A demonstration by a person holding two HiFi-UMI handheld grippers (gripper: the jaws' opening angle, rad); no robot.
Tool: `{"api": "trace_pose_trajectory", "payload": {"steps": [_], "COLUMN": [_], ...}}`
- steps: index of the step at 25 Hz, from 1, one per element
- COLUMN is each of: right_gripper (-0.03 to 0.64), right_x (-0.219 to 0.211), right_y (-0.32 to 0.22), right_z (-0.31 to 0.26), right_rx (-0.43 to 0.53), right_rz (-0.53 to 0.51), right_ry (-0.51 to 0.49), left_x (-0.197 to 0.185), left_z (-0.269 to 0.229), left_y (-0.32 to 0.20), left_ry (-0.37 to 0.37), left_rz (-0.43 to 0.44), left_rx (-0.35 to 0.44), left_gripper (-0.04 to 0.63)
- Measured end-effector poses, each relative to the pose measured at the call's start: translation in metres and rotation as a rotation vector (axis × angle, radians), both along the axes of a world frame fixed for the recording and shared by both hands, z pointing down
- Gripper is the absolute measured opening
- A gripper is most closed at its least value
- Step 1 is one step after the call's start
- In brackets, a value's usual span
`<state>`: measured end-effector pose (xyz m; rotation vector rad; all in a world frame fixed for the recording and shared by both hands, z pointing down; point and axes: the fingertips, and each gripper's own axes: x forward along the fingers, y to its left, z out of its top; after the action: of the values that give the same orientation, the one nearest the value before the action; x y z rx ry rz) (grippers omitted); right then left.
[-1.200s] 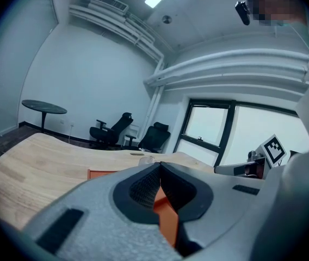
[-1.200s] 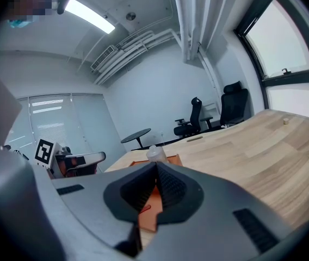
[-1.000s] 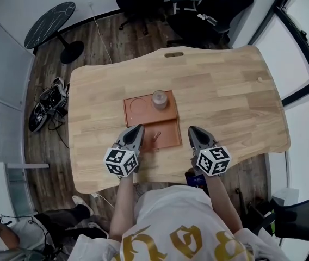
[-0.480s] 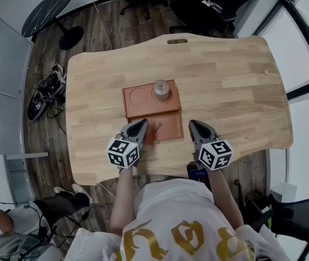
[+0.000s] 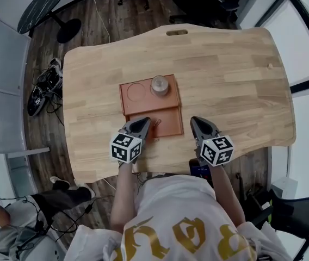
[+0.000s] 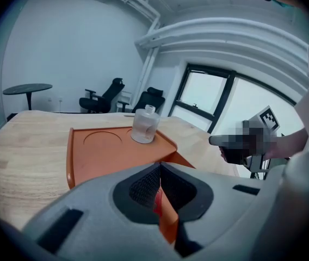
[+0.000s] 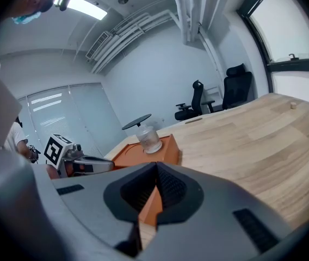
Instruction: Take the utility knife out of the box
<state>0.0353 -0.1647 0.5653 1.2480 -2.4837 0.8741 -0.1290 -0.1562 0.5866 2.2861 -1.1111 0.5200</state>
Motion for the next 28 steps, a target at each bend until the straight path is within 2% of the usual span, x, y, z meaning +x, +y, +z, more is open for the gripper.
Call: {"api": "trace_pose_trajectory", "payload": {"steps": [10,15,23,28], "right_gripper": [0.011,0.011,0.011,0.011], "right_x": [-0.003,0.001,0.009,0.017], "right_y": [-0.001,-0.001,-0.007,-0.007], "right_z": [0.022,0.030,0.038,0.042], "right_rx": [-0.044,-0.067,-0.087,-0.101], "right_rz": [-0.053,-0.050,-0.041,-0.030], "right_ry": [0.027,0.032,0.037,0.042], "left_x": [0.010,0.011,0.024,0.030], "left_z": [0.031,0.049,0.072,0.085], "left_y": [0.000,0.002,0.006,0.010], "left_ry": [-0.070,-0.207,-0.271,-0.336], "left_rz": [0.094,0.190,0.294,0.349], "left_rx": [-0.090,-0.129,-0.217,-0.237], "left_gripper": [0.010,0.011,0.011,0.012]}}
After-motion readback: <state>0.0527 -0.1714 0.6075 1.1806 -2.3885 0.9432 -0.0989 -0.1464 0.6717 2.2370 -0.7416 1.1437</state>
